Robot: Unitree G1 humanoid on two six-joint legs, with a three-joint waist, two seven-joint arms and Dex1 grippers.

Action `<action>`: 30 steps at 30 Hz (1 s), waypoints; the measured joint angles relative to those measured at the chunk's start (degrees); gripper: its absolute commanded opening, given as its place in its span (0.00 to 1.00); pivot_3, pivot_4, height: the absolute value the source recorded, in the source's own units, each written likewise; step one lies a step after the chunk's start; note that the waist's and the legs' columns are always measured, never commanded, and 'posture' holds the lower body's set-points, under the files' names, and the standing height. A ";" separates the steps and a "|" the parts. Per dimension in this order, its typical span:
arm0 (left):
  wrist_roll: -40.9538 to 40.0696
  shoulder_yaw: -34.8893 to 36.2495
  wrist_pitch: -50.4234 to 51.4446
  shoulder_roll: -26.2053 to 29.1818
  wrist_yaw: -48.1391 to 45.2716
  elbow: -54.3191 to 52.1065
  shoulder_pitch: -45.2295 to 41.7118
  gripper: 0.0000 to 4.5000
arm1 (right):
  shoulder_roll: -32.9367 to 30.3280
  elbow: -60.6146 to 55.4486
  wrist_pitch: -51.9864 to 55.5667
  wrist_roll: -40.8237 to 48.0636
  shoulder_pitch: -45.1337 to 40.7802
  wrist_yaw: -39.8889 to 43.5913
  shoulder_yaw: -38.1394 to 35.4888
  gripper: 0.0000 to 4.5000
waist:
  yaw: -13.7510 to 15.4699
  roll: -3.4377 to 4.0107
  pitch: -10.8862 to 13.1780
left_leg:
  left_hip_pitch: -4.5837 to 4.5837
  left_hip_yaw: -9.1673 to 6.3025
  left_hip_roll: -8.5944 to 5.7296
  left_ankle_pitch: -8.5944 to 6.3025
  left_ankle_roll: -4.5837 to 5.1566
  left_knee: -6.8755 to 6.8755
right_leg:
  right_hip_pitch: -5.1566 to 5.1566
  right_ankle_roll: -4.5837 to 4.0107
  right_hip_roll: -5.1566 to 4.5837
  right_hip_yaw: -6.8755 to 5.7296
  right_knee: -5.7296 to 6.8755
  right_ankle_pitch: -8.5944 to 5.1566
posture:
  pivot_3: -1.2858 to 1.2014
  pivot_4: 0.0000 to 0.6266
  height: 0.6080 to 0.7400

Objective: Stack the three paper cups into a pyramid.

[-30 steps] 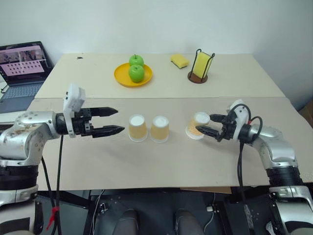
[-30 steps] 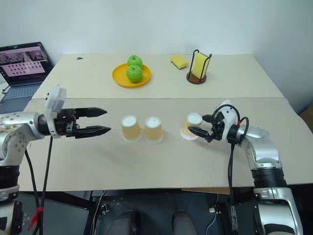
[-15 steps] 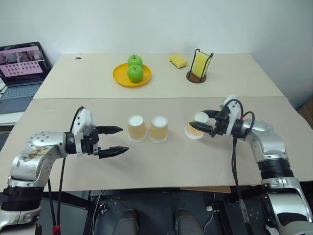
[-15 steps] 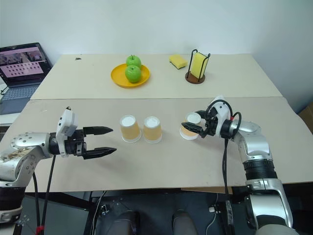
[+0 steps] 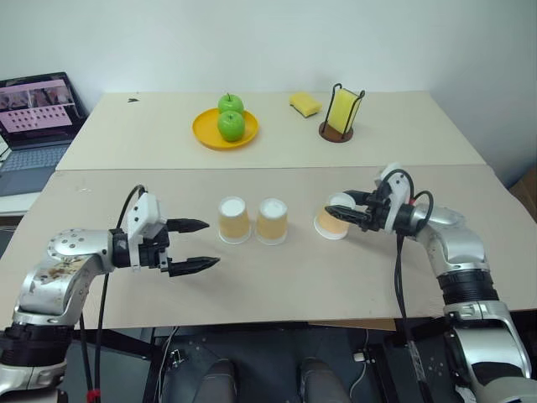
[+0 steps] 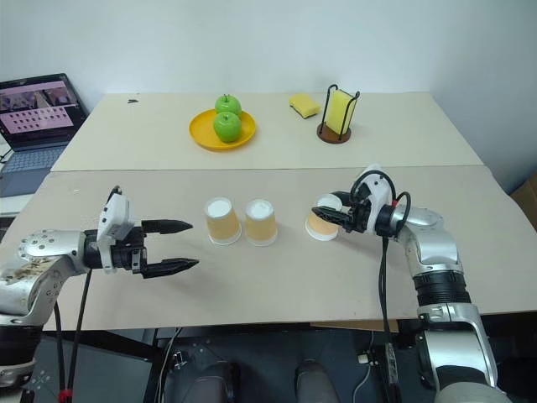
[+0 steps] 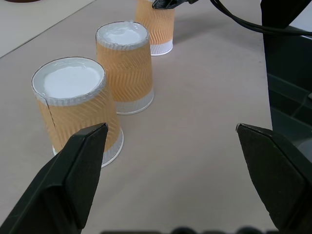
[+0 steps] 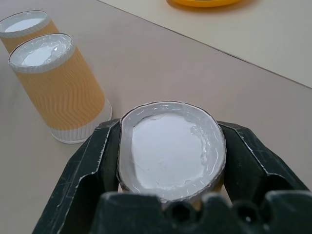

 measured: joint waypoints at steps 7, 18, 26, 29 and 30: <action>0.01 -0.13 -0.09 0.11 0.21 -0.01 0.57 1.00 | 0.23 -2.23 1.67 1.75 -2.20 1.31 -0.05 0.58 | -0.19 0.11 0.07 | -0.01 0.01 0.00 0.00 0.00 0.00 | -0.05 0.00 0.00 0.01 0.03 0.00 | 0.52 0.24 0.94; 0.74 -1.40 -1.22 0.24 0.37 0.05 0.85 1.00 | 2.50 3.78 11.41 6.27 -29.10 10.67 1.98 0.58 | -0.11 0.35 0.22 | -0.05 0.04 0.01 0.00 0.00 -0.06 | -0.18 -0.02 -0.01 0.02 0.11 0.00 | 0.52 0.24 0.94; 0.78 -1.68 -1.67 0.26 0.62 0.03 0.93 1.00 | 10.88 14.36 11.53 1.34 -34.55 17.88 11.10 0.58 | -0.20 0.36 0.23 | -0.51 0.06 -0.01 0.01 -0.02 -0.06 | -0.80 -0.03 -0.01 0.05 0.32 0.01 | 0.52 0.24 0.94; 0.79 -1.67 -1.82 0.34 0.82 0.01 1.33 1.00 | 13.23 17.49 10.34 -1.10 -35.59 19.19 13.25 0.58 | -0.20 0.37 0.23 | -0.61 0.05 -0.02 0.02 -0.03 -0.05 | -0.86 -0.04 -0.01 0.04 0.34 0.01 | 0.52 0.24 0.94; 0.79 -1.64 -1.87 0.43 0.91 0.01 1.53 1.00 | 13.70 18.39 9.87 -1.93 -35.99 19.43 13.60 0.58 | -0.20 0.37 0.23 | -0.60 0.05 -0.02 0.02 -0.03 -0.05 | -0.86 -0.04 -0.02 0.04 0.34 0.01 | 0.52 0.24 0.94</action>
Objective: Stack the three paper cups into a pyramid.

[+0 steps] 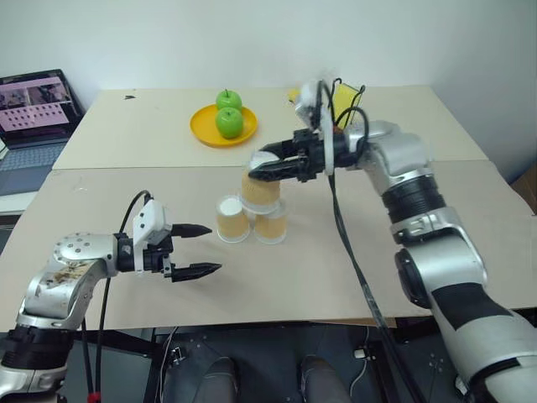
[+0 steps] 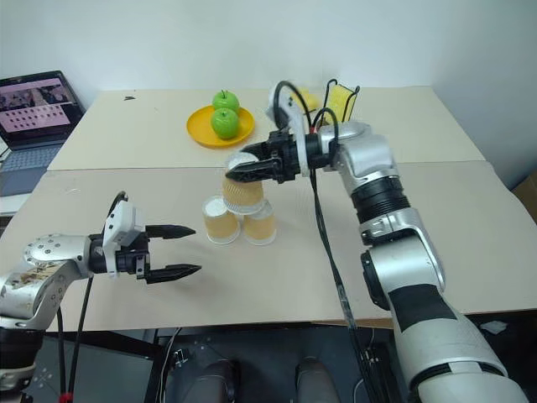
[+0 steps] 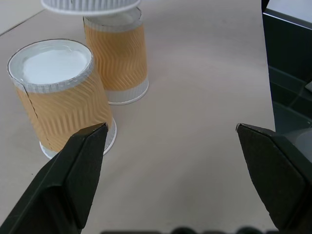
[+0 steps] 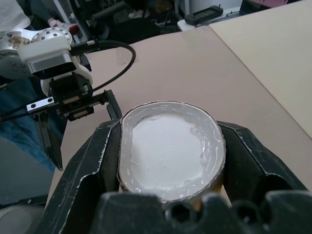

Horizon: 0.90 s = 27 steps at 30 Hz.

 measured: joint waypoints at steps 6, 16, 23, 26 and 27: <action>-0.03 0.05 -0.07 0.10 0.55 -0.18 1.09 1.00 | 2.85 5.88 -3.98 -3.50 -2.76 0.73 0.51 0.58 | -0.04 0.01 0.01 | 0.01 -0.01 0.00 0.02 -0.03 0.00 | -0.01 0.00 0.00 -0.02 0.00 0.00 | 0.52 0.24 0.94; -0.05 0.05 -0.08 0.13 1.02 -0.62 1.29 1.00 | 4.40 10.30 -7.67 -5.48 -4.35 1.30 -0.21 0.58 | -0.21 0.01 0.00 | 0.04 -0.02 0.01 0.03 -0.04 0.00 | 0.00 -0.01 0.02 -0.02 0.03 0.00 | 0.52 0.24 0.94; -0.06 0.04 -0.08 0.35 1.00 -0.82 1.16 1.00 | 4.61 11.44 -8.59 -6.71 -4.35 1.03 -0.88 0.91 | -0.60 0.01 0.01 | 0.03 -0.03 0.01 0.03 -0.05 0.00 | 0.00 -0.01 0.02 -0.02 0.03 0.01 | 0.52 0.24 0.94; -0.05 0.04 -0.08 0.35 0.99 -0.81 0.88 1.00 | 4.61 11.75 -8.59 -6.84 -4.34 0.98 -1.07 0.91 | -0.79 0.01 0.01 | 0.02 -0.03 0.01 0.03 -0.04 0.00 | 0.00 -0.01 0.02 -0.02 0.03 0.00 | 0.52 0.24 0.94; -0.05 0.04 -0.08 0.35 0.99 -0.81 0.77 1.00 | 4.61 11.75 -8.59 -6.84 -4.34 1.00 -1.28 0.91 | -0.83 0.01 0.01 | 0.01 -0.03 0.00 0.03 -0.04 0.00 | 0.00 -0.01 0.01 -0.02 0.03 0.01 | 0.52 0.24 0.94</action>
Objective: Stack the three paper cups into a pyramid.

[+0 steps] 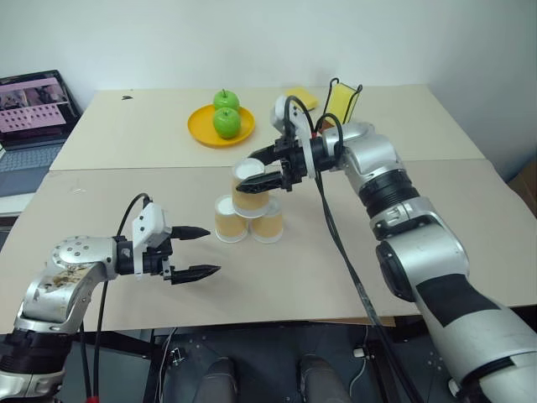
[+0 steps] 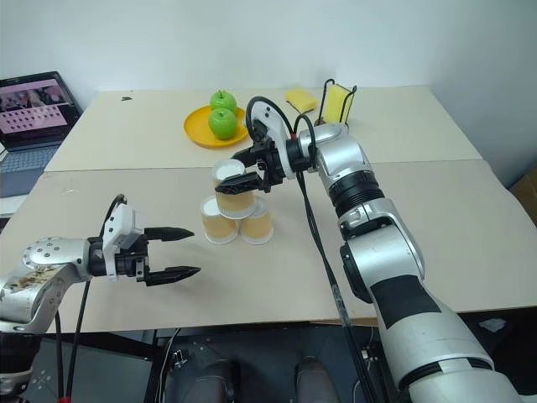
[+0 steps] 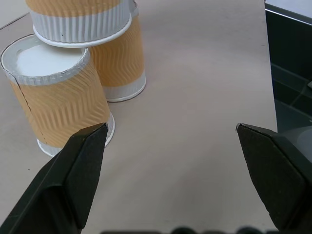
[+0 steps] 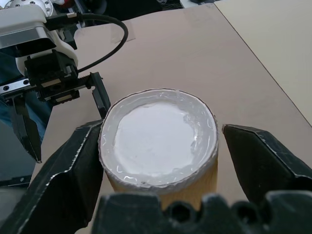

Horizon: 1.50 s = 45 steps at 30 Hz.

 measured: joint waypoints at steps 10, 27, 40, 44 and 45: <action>0.02 -0.05 0.00 0.00 -0.12 0.21 -0.35 1.00 | -2.99 -6.99 5.10 2.20 0.00 1.45 -3.22 0.91 | -0.16 0.00 0.00 | -0.01 -0.01 0.01 0.00 0.00 0.00 | -0.01 0.00 0.00 0.00 0.00 0.00 | 0.52 0.24 0.94; -0.82 10.81 4.84 -10.46 21.67 -7.59 15.49 1.00 | -14.87 -34.98 20.72 6.81 19.68 -29.96 -22.63 0.91 | 1.02 -0.13 -0.08 | -0.05 0.01 -0.05 0.00 0.00 0.02 | 0.01 0.00 -0.11 0.04 -0.01 0.00 | 0.52 0.24 0.94; 12.56 21.61 -10.29 -32.16 63.51 2.36 5.66 1.00 | -11.46 -33.81 5.92 -5.77 46.07 -61.48 -25.20 0.91 | 0.97 -0.20 -0.26 | 0.07 0.13 -0.06 0.00 -0.01 0.06 | 0.11 -0.01 -0.05 0.17 -0.01 0.03 | 0.52 0.24 0.94; 13.35 23.47 -15.68 -32.18 66.35 9.09 3.38 1.00 | -9.70 -30.70 -3.31 -6.47 48.85 -64.18 -25.60 0.91 | 1.00 -0.22 -0.27 | 0.05 0.16 -0.08 0.00 -0.01 0.04 | 0.12 -0.01 -0.08 0.18 -0.07 0.03 | 0.52 0.24 0.94; 13.36 23.75 -16.39 -32.15 66.57 10.35 3.01 1.00 | -9.27 -30.23 -4.60 -6.45 49.41 -64.39 -25.63 0.91 | 1.02 -0.22 -0.27 | 0.05 0.16 -0.07 0.00 -0.01 0.04 | 0.12 -0.01 -0.08 0.18 -0.06 0.03 | 0.52 0.24 0.94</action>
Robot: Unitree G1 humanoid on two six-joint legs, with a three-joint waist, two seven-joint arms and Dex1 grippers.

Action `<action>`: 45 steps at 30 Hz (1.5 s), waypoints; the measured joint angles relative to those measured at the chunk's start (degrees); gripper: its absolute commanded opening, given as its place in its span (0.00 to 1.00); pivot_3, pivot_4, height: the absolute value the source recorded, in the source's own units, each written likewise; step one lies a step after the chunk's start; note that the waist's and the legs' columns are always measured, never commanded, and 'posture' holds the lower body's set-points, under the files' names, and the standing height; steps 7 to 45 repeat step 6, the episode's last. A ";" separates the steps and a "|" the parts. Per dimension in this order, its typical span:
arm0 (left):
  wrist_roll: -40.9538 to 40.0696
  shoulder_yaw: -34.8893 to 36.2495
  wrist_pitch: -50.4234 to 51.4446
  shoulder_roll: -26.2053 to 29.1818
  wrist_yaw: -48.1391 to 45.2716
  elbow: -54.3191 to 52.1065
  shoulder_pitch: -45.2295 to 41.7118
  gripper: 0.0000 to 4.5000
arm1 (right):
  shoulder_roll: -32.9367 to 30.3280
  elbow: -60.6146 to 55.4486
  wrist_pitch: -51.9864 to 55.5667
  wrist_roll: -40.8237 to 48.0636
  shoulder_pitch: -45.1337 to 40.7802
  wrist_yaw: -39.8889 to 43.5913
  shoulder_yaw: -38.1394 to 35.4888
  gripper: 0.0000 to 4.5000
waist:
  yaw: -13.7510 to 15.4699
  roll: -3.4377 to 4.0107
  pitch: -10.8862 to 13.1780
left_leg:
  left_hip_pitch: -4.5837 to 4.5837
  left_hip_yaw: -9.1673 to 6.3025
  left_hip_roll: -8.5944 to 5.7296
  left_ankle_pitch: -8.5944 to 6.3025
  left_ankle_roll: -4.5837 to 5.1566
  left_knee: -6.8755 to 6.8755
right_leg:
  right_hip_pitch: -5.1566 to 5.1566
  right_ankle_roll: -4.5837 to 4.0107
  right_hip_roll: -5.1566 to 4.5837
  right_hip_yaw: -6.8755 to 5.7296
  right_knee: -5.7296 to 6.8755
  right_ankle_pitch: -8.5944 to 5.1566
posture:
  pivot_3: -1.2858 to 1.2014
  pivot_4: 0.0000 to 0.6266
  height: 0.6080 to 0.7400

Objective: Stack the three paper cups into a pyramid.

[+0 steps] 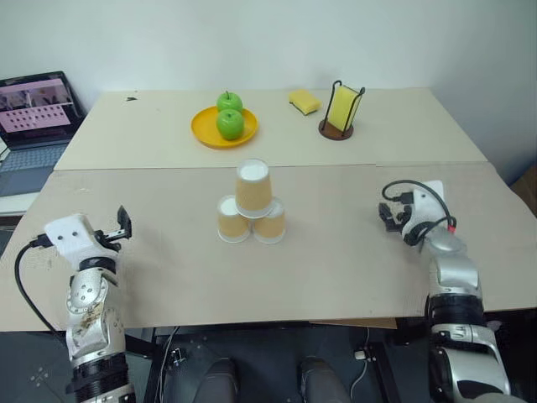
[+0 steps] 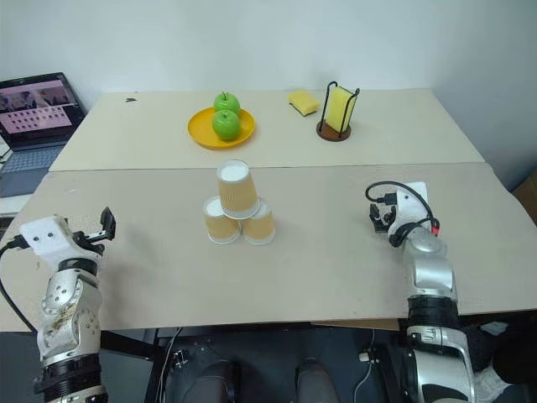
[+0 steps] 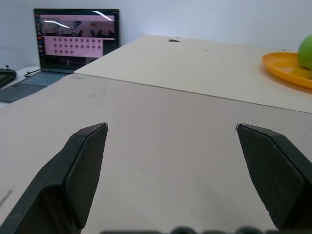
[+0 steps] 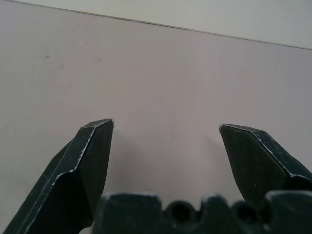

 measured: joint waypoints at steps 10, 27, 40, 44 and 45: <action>0.13 0.58 -5.15 1.42 0.41 6.65 -2.43 1.00 | 1.97 2.44 -6.08 0.01 1.16 -1.94 0.01 0.91 | 0.05 -0.01 -0.01 | 0.01 -0.03 0.00 0.02 -0.03 0.00 | 0.02 0.00 0.01 -0.02 0.03 0.00 | 0.52 0.24 0.94; 0.13 0.58 -5.15 1.42 0.41 6.65 -2.43 1.00 | 1.97 2.44 -6.08 0.01 1.16 -1.94 0.01 0.91 | 0.05 -0.01 -0.01 | 0.01 -0.03 0.00 0.02 -0.03 0.00 | 0.02 0.00 0.01 -0.02 0.03 0.00 | 0.52 0.24 0.94; 0.13 0.58 -5.15 1.42 0.41 6.65 -2.43 1.00 | 1.97 2.44 -6.08 0.01 1.16 -1.94 0.01 0.91 | 0.05 -0.01 -0.01 | 0.01 -0.03 0.00 0.02 -0.03 0.00 | 0.02 0.00 0.01 -0.02 0.03 0.00 | 0.52 0.24 0.94; 0.13 0.58 -5.15 1.42 0.41 6.65 -2.43 1.00 | 1.97 2.44 -6.08 0.01 1.16 -1.94 0.01 0.91 | 0.05 -0.01 -0.01 | 0.01 -0.03 0.00 0.02 -0.03 0.00 | 0.02 0.00 0.01 -0.02 0.03 0.00 | 0.52 0.24 0.94; 0.13 0.58 -5.15 1.42 0.41 6.65 -2.43 1.00 | 1.97 2.44 -6.08 0.01 1.16 -1.94 0.01 0.91 | 0.05 -0.01 -0.01 | 0.01 -0.03 0.00 0.02 -0.03 0.00 | 0.02 0.00 0.01 -0.02 0.03 0.00 | 0.52 0.24 0.94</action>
